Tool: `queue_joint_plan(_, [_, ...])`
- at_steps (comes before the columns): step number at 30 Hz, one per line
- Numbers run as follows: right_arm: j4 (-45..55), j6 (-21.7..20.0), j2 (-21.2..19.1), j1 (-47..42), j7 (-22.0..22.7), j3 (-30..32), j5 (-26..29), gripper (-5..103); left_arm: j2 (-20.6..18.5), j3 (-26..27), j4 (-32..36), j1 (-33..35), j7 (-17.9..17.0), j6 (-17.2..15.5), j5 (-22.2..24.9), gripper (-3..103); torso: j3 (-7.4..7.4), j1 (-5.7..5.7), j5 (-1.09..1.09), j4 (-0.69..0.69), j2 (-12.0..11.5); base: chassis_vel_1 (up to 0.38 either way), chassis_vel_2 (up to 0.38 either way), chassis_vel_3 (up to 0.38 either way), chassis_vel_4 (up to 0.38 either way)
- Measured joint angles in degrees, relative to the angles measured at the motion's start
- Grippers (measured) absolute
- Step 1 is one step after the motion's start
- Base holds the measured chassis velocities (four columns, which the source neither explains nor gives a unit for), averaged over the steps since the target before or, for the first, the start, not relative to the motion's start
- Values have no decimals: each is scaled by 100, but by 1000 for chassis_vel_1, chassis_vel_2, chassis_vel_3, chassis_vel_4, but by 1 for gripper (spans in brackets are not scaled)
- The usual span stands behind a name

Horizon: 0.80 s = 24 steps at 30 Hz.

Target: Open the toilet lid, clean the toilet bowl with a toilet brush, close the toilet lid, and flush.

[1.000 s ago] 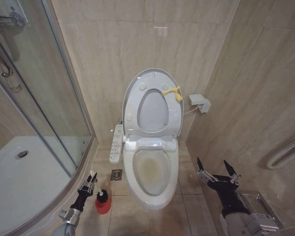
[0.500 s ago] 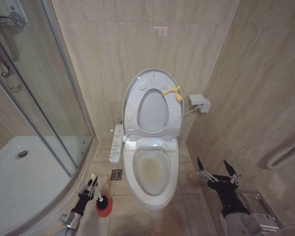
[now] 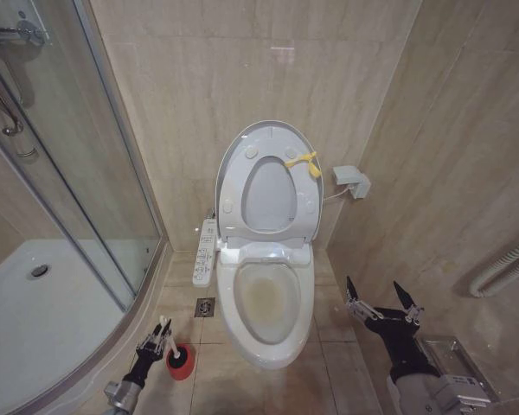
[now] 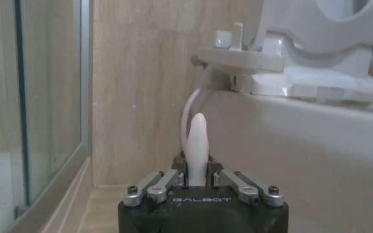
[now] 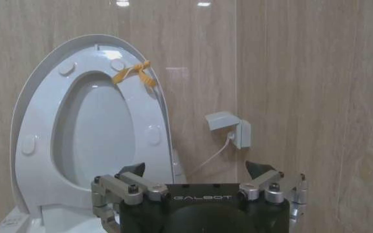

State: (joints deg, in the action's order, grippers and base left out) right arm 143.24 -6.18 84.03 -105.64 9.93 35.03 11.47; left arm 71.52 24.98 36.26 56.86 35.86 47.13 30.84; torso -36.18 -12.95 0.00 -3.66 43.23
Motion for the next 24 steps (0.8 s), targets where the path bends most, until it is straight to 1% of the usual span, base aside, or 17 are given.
queue_joint_plan(2, [0, 0, 0, 0, 0, 0, 0, 100, 26, 20, -134, -30, -24, 11, -50, 20, 2, 0, 4, -2, 1, 0, 0, 0, 0])
queue_joint_plan(8, [1, 0, 0, 0, 0, 0, 0, 100, 65, 20, -356, -51, -38, 21, -92, 20, 2, 1, 5, -2, 2, 0, 0, 0, 0])
queue_joint_plan(10, [0, 0, 0, 0, 0, 0, 0, 100, 101, 27, -303, 11, -47, 21, -137, 20, 1, 1, 3, -1, 2, 0, 0, 0, 0])
queue_joint_plan(11, [0, 0, 0, 0, 0, 0, 0, 100, 119, 35, -257, 45, -55, 22, -143, 18, 1, 0, 3, 0, 1, 0, 0, 0, 0])
queue_joint_plan(18, [0, 0, 0, 0, 0, 0, 0, 100, 171, 44, 47, 176, -73, -3, -144, 18, -1, -1, -1, 0, 0, 0, 0, 0, 0])
queue_joint_plan(19, [0, 0, 0, 0, 0, 0, 0, 100, 173, 45, 84, 187, -86, -13, -146, 18, -1, -1, -3, -2, 0, 0, 0, 0, 0])
queue_joint_plan(24, [0, 0, 0, 0, 0, 0, 0, 100, 172, 45, 169, 236, -151, -22, -146, 18, -1, -1, -2, -1, 0, 0, 0, 0, 0])
